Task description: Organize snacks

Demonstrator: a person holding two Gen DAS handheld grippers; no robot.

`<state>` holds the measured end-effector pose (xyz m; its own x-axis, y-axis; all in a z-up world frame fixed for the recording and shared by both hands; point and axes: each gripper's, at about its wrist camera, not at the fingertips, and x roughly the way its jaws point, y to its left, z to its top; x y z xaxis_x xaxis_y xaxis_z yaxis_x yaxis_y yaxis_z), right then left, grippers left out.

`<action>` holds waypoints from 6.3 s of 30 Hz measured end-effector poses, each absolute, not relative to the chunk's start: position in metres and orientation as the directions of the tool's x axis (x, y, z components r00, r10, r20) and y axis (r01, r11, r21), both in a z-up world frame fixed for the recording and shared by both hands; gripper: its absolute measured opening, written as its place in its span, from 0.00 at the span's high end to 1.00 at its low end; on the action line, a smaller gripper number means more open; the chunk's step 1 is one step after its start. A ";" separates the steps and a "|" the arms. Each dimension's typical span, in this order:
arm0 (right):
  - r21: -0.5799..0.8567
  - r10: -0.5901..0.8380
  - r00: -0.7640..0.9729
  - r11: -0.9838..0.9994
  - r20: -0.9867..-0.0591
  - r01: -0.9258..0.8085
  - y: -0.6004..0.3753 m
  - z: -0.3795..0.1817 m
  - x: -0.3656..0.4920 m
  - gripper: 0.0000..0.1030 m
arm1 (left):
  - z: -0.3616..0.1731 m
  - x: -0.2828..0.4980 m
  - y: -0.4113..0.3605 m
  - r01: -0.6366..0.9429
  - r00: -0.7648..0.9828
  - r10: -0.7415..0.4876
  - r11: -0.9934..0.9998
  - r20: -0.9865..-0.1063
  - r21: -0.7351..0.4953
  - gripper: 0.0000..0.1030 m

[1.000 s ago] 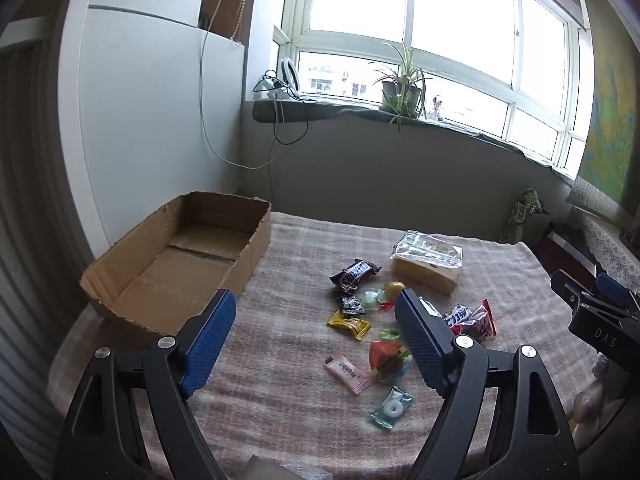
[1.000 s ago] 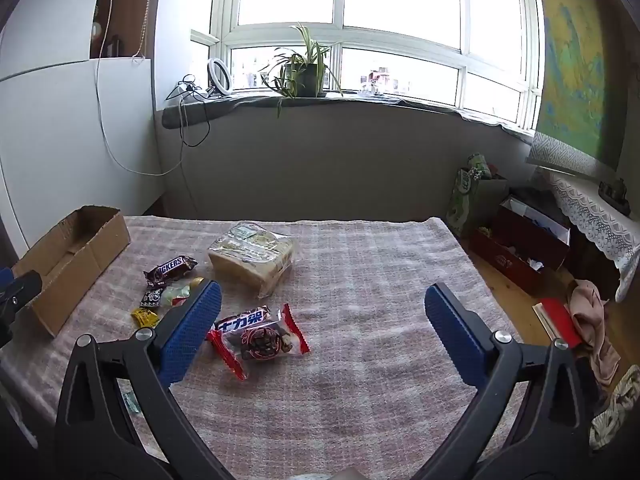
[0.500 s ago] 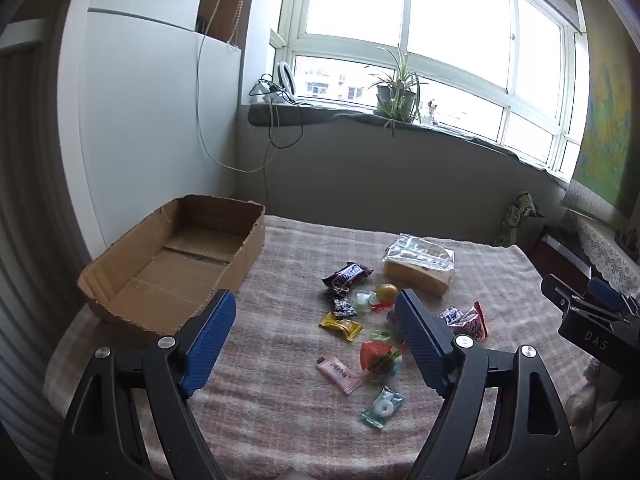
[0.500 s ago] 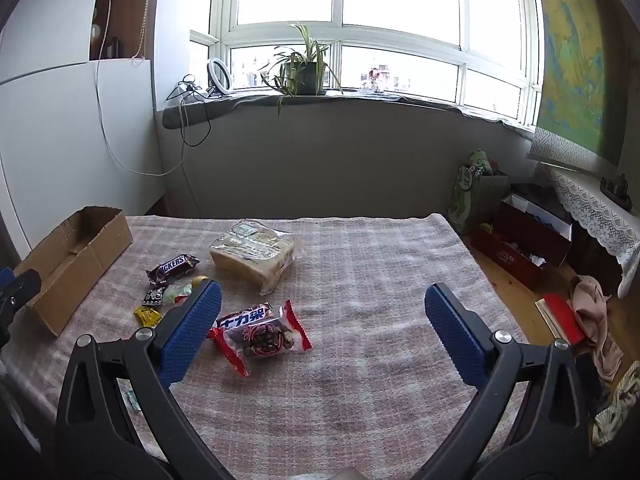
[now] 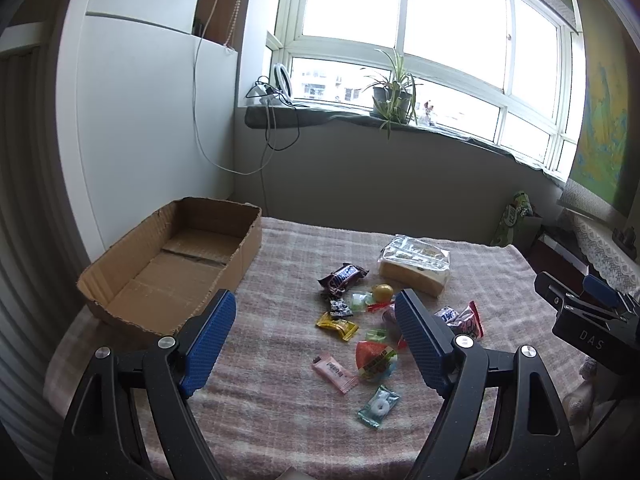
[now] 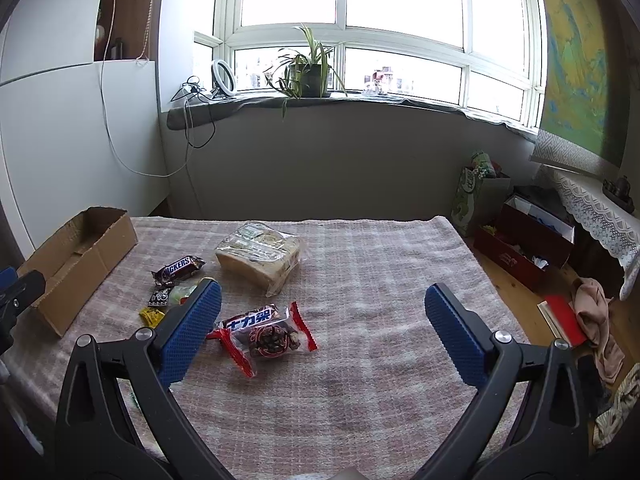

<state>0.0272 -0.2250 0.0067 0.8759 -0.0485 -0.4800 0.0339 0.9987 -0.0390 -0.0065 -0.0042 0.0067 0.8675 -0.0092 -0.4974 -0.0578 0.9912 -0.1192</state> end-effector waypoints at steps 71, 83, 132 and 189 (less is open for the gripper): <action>-0.062 -0.028 0.837 0.998 -0.546 -0.007 -0.231 -0.029 0.034 0.00 | -0.032 -0.007 0.007 -0.061 0.814 -0.031 0.989 -0.581 -0.138 0.20; -0.052 0.077 0.801 0.990 -0.594 -0.134 -0.224 -0.045 0.047 0.00 | -0.048 0.004 -0.010 0.043 0.777 -0.143 0.984 -0.613 -0.174 0.22; 0.101 0.353 0.519 0.887 -0.779 -0.451 -0.205 -0.100 0.127 0.20 | -0.099 0.071 -0.058 0.202 0.631 -0.279 0.960 -0.724 -0.193 0.60; 0.097 0.409 0.639 0.880 -0.651 -0.465 -0.175 -0.014 0.108 0.84 | -0.047 0.040 0.027 0.076 0.774 -0.208 0.968 -0.598 -0.239 0.70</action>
